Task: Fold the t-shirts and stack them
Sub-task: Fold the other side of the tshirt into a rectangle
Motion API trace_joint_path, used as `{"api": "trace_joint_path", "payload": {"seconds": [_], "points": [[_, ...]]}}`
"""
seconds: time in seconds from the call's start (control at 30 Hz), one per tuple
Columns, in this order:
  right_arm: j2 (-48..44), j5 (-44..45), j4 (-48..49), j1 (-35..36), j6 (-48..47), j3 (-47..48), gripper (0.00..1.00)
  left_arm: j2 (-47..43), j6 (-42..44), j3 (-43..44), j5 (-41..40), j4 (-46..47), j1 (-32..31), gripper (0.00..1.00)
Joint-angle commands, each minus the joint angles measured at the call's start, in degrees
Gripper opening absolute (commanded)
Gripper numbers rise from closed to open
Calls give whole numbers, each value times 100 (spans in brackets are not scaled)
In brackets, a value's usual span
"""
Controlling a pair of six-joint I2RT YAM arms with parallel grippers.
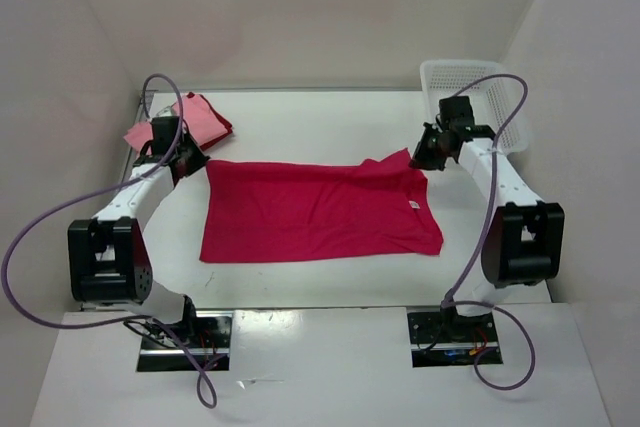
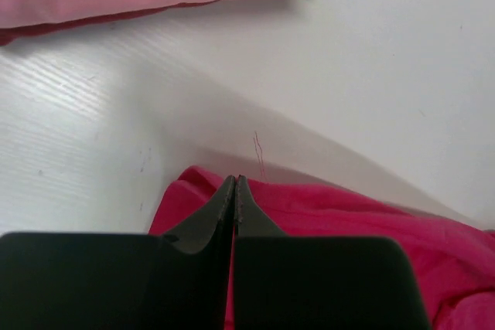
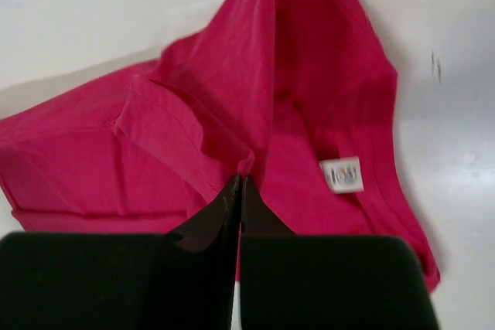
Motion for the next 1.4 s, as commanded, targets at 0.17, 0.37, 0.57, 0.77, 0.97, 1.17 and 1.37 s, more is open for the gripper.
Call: {"api": "trace_joint_path", "payload": {"seconds": [0.17, 0.37, 0.57, 0.77, 0.97, 1.17, 1.37], "points": [[-1428, 190, -589, -37, 367, -1221, 1, -1294, 38, -774, 187, -358, 133, 0], [-1868, 180, -1046, -37, 482, -1733, 1, -1515, -156, -1224, 388, -621, 238, 1], [-2061, 303, -1486, -37, 535, -1733, 7, -1568, -454, -1637, 959, -683, 545, 10], [-2430, 417, -1820, -37, 377, -1680, 31, -2022, -797, -1699, 1224, -683, 879, 35], [-2265, -39, -954, 243, 377, -1618, 13, -2087, -789, -1418, 1435, -508, 810, 35], [-1089, 75, 313, 1157, 570, -1470, 8, -1498, -789, -1479, 1522, -77, 143, 35], [-182, 391, 685, 1325, 316, -1004, 50, -786, -859, -1541, 1513, 187, -140, 35]]}}
